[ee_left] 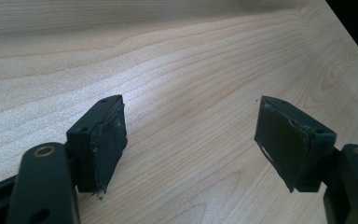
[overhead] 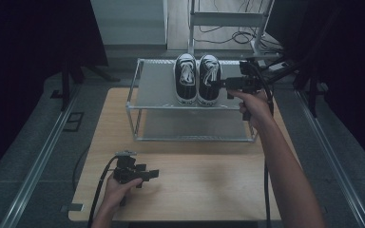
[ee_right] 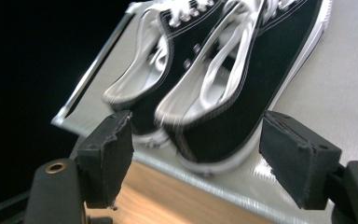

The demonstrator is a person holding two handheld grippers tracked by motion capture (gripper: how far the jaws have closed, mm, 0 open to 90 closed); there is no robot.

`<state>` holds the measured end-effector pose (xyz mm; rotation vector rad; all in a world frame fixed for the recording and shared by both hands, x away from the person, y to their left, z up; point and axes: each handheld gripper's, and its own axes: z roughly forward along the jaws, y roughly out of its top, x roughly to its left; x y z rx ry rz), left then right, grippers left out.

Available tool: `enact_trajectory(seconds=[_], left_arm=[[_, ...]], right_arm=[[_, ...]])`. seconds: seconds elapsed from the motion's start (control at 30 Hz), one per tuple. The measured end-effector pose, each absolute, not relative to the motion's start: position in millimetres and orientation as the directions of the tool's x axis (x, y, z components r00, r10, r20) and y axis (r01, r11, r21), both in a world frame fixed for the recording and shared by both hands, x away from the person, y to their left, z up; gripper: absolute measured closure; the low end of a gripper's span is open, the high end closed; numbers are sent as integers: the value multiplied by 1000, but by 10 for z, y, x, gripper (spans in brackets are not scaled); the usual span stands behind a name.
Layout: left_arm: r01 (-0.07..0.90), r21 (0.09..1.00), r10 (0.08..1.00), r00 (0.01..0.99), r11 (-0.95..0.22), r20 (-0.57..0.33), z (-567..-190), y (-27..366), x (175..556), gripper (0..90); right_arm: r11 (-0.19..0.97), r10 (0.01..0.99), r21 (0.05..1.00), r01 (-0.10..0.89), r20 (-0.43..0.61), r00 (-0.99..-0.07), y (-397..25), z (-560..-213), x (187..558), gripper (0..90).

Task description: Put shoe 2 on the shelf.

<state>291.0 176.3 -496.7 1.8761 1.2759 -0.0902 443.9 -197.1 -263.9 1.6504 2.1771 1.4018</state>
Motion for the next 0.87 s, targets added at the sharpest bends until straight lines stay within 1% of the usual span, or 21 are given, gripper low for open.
enact_trajectory(seconds=[0.13,0.33,0.47,0.67,0.8,0.87], left_arm=[[790,599,733,484,-131,-478,-4966,1770,2910,248],[785,605,740,486,-134,-466,-4960,1787,2903,248],[785,606,746,479,-129,-462,-4953,1807,2899,248],[782,610,748,481,-130,-458,-4954,1796,2892,248],[776,617,754,482,-132,-445,-4952,1796,2890,248],[767,627,764,486,-139,-424,-4955,1801,2891,246]], right_arm=[[22,756,714,700,446,-479,-2089,-2760,4224,285],[50,729,734,677,437,-527,-2233,-2971,4005,297],[61,710,742,667,438,-552,-2334,-3179,3855,308],[94,707,743,663,419,-570,-2417,-3399,3748,314],[104,704,756,646,403,-585,-2441,-3453,3713,313],[108,698,771,627,391,-601,-2444,-3466,3678,310]])
